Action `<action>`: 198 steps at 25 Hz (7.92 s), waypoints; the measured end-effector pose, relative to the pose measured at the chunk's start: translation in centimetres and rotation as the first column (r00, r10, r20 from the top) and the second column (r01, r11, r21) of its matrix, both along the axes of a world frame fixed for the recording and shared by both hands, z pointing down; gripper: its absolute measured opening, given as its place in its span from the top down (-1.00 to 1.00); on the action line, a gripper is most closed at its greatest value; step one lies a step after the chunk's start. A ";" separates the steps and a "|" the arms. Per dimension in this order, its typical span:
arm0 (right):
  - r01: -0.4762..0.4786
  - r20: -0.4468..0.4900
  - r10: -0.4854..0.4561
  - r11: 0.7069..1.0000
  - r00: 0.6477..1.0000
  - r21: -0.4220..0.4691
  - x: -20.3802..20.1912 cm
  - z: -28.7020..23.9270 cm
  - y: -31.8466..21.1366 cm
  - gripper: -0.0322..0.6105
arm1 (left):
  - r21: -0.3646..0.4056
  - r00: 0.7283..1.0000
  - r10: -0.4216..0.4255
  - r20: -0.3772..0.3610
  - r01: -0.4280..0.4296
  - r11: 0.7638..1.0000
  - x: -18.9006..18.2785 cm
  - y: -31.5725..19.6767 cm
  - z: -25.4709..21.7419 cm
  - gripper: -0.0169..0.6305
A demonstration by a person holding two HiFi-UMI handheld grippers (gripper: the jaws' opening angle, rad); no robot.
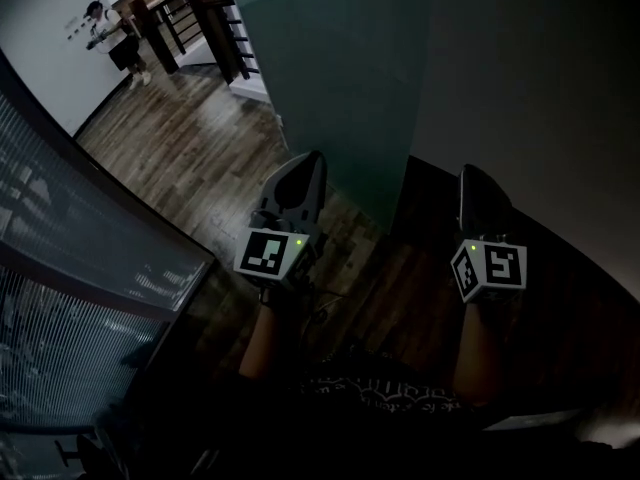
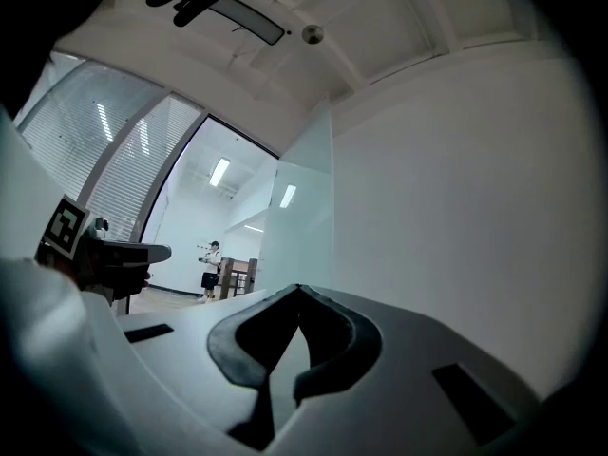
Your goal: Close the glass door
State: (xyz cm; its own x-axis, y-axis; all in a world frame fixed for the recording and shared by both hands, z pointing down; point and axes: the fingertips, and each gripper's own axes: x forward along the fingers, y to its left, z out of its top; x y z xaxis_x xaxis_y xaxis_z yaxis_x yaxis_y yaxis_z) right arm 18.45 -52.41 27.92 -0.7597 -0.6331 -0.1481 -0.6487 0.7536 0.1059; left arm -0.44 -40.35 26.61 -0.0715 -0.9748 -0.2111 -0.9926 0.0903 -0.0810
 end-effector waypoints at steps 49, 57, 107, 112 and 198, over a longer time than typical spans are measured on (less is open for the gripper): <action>0.314 -0.088 -0.334 0.931 0.938 -0.187 -20.4 5.4 -25.8 0.29 | -0.023 0.984 -0.173 0.030 0.174 0.985 -13.4 -16.3 0.1 0.94; 0.331 -0.108 -0.355 0.925 0.929 -0.188 -20.8 5.3 -23.8 0.29 | -0.033 0.980 -0.198 0.028 0.199 0.979 -14.0 -14.2 0.2 0.94; 0.784 -0.167 -0.807 0.590 0.567 -0.192 -31.2 3.5 2.3 0.30 | 0.045 0.780 -0.626 0.020 0.625 0.780 -20.6 5.9 -2.8 0.94; 0.807 -0.162 -0.828 0.559 0.536 -0.192 -32.6 3.5 4.5 0.30 | 0.044 0.734 -0.679 0.018 0.678 0.734 -21.1 9.9 -2.5 0.94; 0.933 -0.152 -0.941 0.326 0.304 -0.151 -64.3 4.6 34.3 0.30 | 0.011 0.390 -0.921 -0.011 0.921 0.390 -40.3 38.6 0.7 0.94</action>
